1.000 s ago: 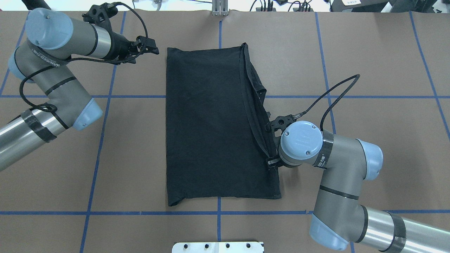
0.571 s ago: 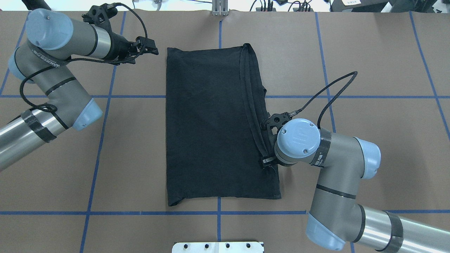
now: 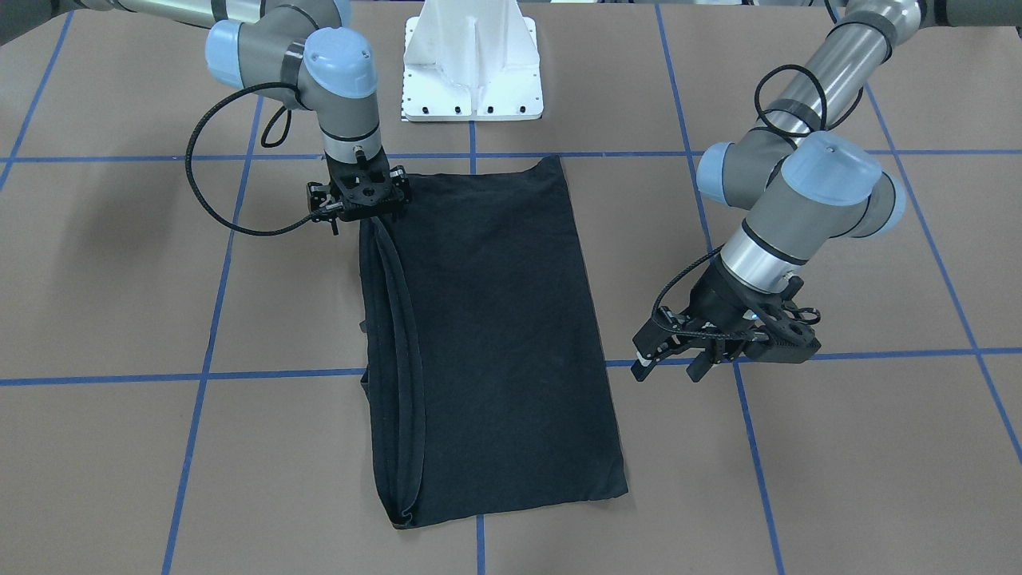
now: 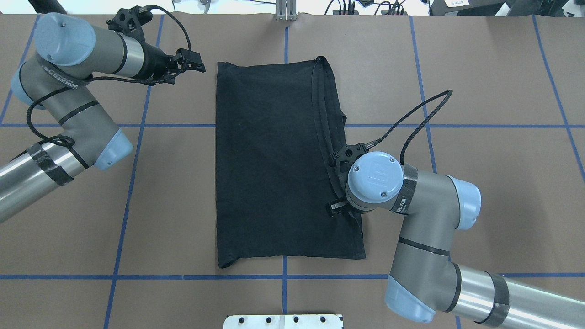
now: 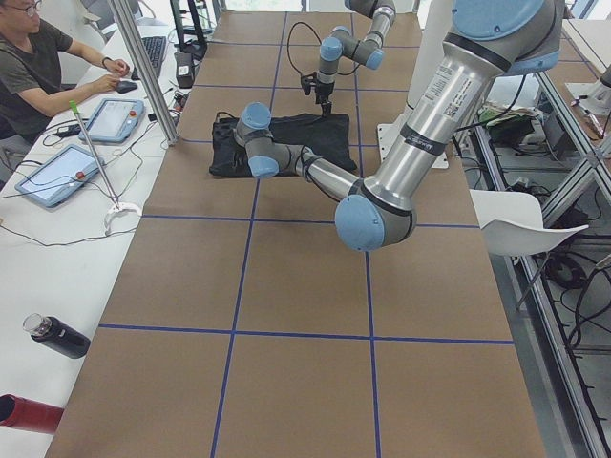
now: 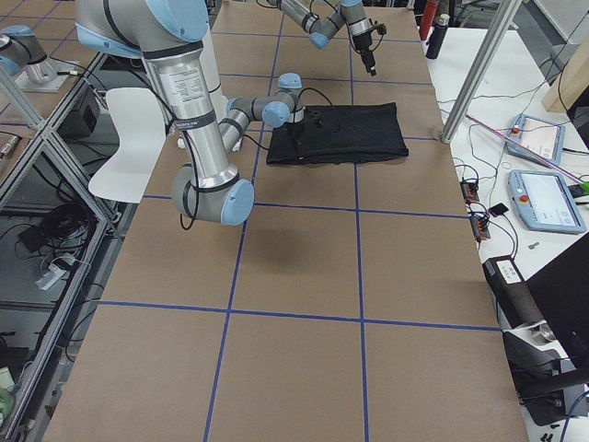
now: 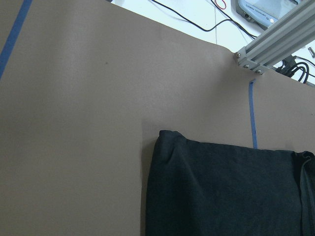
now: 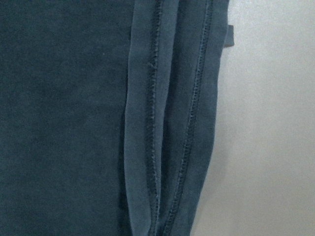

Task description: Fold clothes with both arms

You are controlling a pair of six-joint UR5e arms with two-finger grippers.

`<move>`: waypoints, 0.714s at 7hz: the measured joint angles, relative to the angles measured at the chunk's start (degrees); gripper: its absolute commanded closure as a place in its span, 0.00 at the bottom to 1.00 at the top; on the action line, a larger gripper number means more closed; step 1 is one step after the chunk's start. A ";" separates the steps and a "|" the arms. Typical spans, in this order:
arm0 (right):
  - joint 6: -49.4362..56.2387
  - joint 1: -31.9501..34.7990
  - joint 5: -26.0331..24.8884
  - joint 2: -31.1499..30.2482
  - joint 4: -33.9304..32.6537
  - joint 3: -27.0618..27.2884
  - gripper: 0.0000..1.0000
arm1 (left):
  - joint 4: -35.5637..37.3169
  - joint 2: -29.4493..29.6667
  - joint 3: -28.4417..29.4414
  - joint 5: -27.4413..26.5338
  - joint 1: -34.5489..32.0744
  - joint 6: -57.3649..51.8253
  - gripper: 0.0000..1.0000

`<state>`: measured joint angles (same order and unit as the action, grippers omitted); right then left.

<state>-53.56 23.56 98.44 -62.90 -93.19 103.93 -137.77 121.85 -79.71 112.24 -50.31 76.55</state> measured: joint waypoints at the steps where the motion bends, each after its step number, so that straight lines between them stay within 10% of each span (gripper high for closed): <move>1: 0.04 0.00 -0.13 0.26 0.08 -0.50 0.00 | -0.02 0.02 0.00 0.00 0.01 0.01 0.00; 5: 1.08 -0.01 -1.45 0.94 0.51 -2.44 0.00 | -0.04 0.06 -0.01 0.00 0.51 0.08 0.00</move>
<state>-52.48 23.55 96.98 -61.95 -92.68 101.50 -137.81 121.90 -79.72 112.23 -49.80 76.64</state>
